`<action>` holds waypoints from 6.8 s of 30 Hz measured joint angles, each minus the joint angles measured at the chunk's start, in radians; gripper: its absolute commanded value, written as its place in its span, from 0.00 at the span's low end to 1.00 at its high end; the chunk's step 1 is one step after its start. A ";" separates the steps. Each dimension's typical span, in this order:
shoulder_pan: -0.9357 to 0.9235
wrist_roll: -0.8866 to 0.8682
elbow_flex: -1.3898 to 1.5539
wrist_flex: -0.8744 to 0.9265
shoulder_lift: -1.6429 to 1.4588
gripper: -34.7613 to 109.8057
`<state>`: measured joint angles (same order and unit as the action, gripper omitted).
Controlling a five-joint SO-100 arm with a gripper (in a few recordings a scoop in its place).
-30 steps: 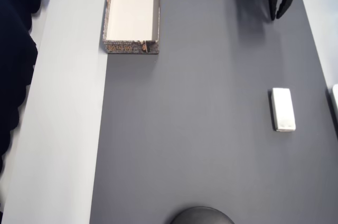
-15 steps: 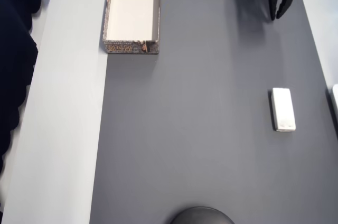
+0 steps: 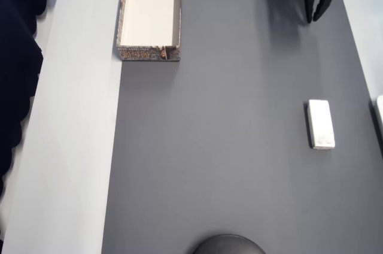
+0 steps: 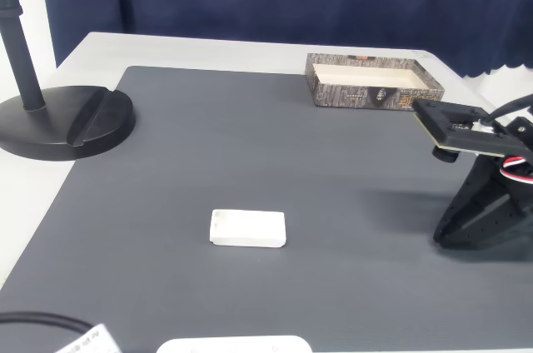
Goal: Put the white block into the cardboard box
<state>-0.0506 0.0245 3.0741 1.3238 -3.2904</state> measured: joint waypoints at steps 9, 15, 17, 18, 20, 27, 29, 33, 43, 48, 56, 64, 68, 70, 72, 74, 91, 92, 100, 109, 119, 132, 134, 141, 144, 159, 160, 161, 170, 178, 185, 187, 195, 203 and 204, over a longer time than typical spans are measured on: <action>0.000 0.000 0.000 0.000 0.000 0.23; 0.011 0.000 0.000 0.000 0.000 0.23; 0.011 0.000 0.000 0.000 0.000 0.23; 0.011 0.000 0.000 0.000 0.000 0.23; 0.011 0.000 0.000 0.000 0.000 0.23; 0.011 0.012 0.000 0.000 0.000 0.23; 0.011 0.012 0.000 0.000 0.000 0.23; 0.011 0.012 0.000 0.000 0.000 0.23; -0.003 0.017 0.000 0.000 0.000 0.23; -0.012 0.003 0.000 0.000 0.000 0.23; -0.029 -0.005 -0.006 -0.018 0.008 0.23; -0.035 -0.005 -0.077 -0.029 0.146 0.23; -0.035 0.009 -0.137 -0.054 0.224 0.23; -0.035 0.017 -0.161 -0.066 0.261 0.23; -0.031 0.023 -0.187 -0.072 0.295 0.23; -0.025 0.023 -0.209 -0.074 0.314 0.23; -0.044 0.002 -0.416 -0.124 0.649 0.31; -0.046 -0.002 -0.442 -0.124 0.683 0.31; -0.055 -0.006 -0.549 -0.124 0.818 0.23; -0.063 -0.029 -0.598 -0.124 0.888 0.23; -0.092 -0.106 -0.741 -0.124 1.040 0.23; -0.103 -0.115 -1.032 -0.112 1.373 0.23; -0.097 -0.101 -1.065 -0.112 1.408 0.23; -0.071 -0.078 -1.138 -0.112 1.505 0.23; -0.072 -0.107 -1.212 -0.104 1.571 0.23; -0.095 -0.189 -1.597 0.072 1.864 0.23; -0.095 -0.189 -1.611 0.072 1.879 0.23; -0.095 -0.189 -1.624 0.072 1.896 0.23; -0.091 -0.189 -1.770 0.072 2.037 0.23; -0.091 -0.189 -1.859 0.072 2.105 0.23; -0.091 -0.189 -1.904 0.072 2.137 0.23; -0.091 -0.189 -1.911 0.072 2.143 0.23; -0.074 -0.189 -1.934 0.092 2.197 0.23; -0.066 -0.086 -1.985 0.117 2.235 0.23; -0.066 -0.069 -1.994 0.124 2.240 0.23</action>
<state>-0.1166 -0.0445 1.0799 1.4481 -1.0508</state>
